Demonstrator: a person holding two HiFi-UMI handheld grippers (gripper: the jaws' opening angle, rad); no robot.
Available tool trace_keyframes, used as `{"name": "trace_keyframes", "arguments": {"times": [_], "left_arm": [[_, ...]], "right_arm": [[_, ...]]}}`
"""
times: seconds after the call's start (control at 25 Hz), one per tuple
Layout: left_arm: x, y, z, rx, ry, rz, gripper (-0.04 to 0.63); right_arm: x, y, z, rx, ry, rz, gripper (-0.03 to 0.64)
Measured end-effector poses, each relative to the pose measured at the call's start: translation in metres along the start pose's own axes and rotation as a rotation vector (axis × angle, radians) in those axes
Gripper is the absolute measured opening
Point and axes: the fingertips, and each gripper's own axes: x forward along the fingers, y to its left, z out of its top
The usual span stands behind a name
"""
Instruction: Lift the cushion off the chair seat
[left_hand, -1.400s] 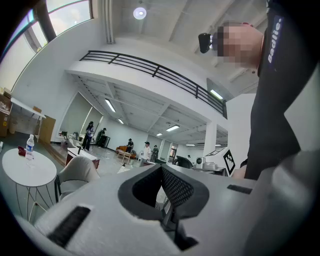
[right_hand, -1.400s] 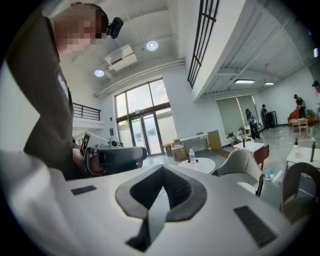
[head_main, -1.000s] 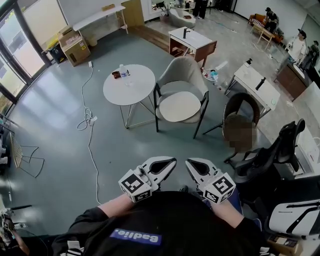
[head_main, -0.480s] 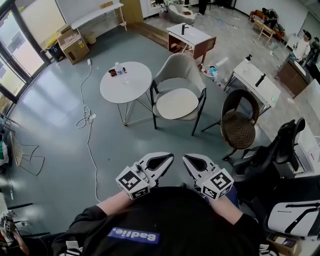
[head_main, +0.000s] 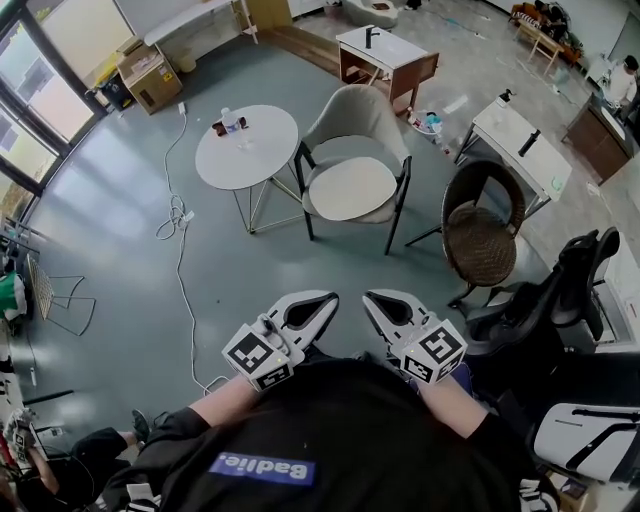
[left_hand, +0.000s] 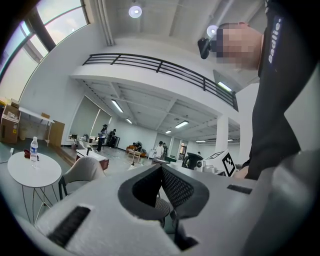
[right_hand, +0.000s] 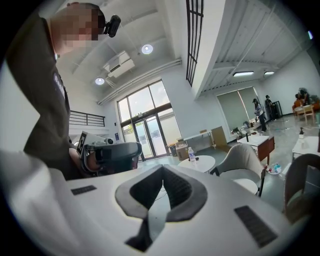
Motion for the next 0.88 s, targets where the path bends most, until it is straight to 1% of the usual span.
{"name": "trace_keyframes", "arguments": {"times": [0.2,0.36,0.48,0.64,0.88], "left_arm": [[0.015,0.016,0.001,-0.004,-0.006,-0.004,0.012],[0.028,0.044,0.001,-0.012,-0.012,-0.025,0.012],[0.038,0.071,0.007,-0.020,-0.018,-0.045,0.012],[0.048,0.121,0.021,-0.010,-0.021,-0.068,0.012],[0.064,0.188,0.032,-0.011,0.003,-0.127,0.012]], "right_arm": [[0.008,-0.019,0.001,0.006,0.008,-0.013,0.028],[0.025,-0.039,0.007,-0.002,0.019,-0.037,0.028],[0.045,-0.055,0.013,0.003,0.029,-0.064,0.028],[0.087,-0.076,0.025,0.006,0.032,-0.089,0.028],[0.146,-0.108,0.042,0.028,0.017,-0.142,0.028]]}}
